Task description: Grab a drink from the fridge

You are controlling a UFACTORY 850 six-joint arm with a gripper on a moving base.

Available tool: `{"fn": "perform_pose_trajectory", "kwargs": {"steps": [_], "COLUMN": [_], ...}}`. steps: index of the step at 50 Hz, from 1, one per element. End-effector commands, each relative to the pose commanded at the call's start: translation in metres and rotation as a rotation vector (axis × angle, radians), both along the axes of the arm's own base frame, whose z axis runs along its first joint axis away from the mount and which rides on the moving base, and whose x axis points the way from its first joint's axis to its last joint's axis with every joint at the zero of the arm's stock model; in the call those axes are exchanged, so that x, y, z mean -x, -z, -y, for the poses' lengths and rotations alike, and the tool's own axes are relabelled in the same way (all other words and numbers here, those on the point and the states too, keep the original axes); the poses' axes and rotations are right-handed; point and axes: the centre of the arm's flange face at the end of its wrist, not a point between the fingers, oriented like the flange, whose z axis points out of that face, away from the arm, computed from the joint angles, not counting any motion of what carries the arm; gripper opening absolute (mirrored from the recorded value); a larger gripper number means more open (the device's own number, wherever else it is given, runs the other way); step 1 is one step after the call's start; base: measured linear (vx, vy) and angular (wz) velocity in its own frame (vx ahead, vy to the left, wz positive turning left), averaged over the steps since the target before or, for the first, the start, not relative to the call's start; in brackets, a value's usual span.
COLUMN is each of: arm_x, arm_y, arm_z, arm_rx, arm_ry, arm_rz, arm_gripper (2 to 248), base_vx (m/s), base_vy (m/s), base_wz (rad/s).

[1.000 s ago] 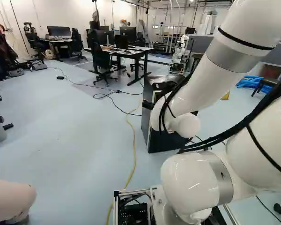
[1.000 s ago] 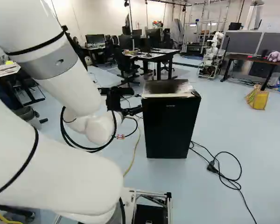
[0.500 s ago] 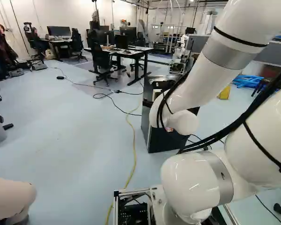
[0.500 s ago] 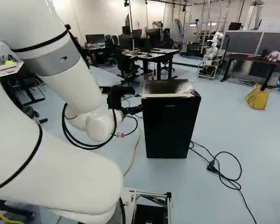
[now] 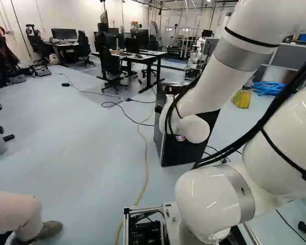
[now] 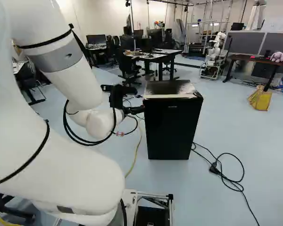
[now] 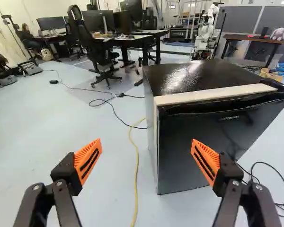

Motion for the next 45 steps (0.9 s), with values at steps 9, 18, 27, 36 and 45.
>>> {"fn": "perform_pose_trajectory", "kwargs": {"steps": [9,18,27,36,45], "arm_x": [-0.007,-0.015,-0.022,-0.030,-0.037], "arm_y": [0.001,0.006,0.011,0.017,0.023], "arm_z": [-0.003,-0.006,-0.008,-0.011,-0.014], "arm_rx": [-0.012,-0.020,-0.025,-0.028,-0.028], "arm_ry": [0.028,0.057,0.087,0.120,0.153], "arm_rz": [0.012,0.014,0.015,0.018,0.021], "arm_gripper": [247,247,247,247,247], "base_vx": [0.000,0.000,0.000,0.000,0.000], "base_vy": [0.000,0.000,0.000,0.000,0.000], "base_wz": [0.000,0.000,0.000,0.000,0.000]}}
